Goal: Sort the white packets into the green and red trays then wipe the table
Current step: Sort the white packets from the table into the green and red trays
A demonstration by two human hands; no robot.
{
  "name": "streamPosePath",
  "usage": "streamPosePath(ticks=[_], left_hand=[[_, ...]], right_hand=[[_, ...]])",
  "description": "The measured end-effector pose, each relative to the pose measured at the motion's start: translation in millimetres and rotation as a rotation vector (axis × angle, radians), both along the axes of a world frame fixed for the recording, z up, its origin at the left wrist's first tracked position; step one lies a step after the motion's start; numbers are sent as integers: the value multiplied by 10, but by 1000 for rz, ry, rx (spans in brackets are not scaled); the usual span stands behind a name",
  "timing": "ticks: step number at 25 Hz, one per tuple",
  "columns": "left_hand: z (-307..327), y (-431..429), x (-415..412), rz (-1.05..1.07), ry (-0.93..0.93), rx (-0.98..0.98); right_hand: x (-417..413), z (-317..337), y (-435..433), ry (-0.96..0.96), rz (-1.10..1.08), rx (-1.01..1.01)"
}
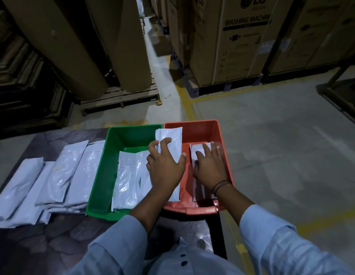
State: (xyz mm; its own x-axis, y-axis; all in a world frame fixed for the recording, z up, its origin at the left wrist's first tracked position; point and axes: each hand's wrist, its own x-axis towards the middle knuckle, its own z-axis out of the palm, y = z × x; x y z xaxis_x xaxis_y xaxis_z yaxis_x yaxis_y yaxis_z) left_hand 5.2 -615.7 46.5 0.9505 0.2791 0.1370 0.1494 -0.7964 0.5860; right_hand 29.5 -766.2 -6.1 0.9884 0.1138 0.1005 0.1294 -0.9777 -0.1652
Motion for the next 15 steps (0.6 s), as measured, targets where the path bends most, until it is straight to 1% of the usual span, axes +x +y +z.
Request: streamPosePath(ticks=[2,3,6,8,11,15], left_hand=[[-25,-147,24,-31,-8,18],[-43,-226,39,-49,-9,42],[-138,-470,122,-79,2,145],[-250,-576,179,-81,79,197],[-463,-617,241,-86,291,245],[-654,-554,215,-169,407,319]], right_hand=[[-19,64,-119,-106,-51,30],[-32,97,-183,-117,-77,33],[-54,84,-376,-68,-117,15],[-84,45,-458,-53,-114,14],[-104,-12,-490,-67,-95,25],[-82,-76,-499,-58,-93,22]])
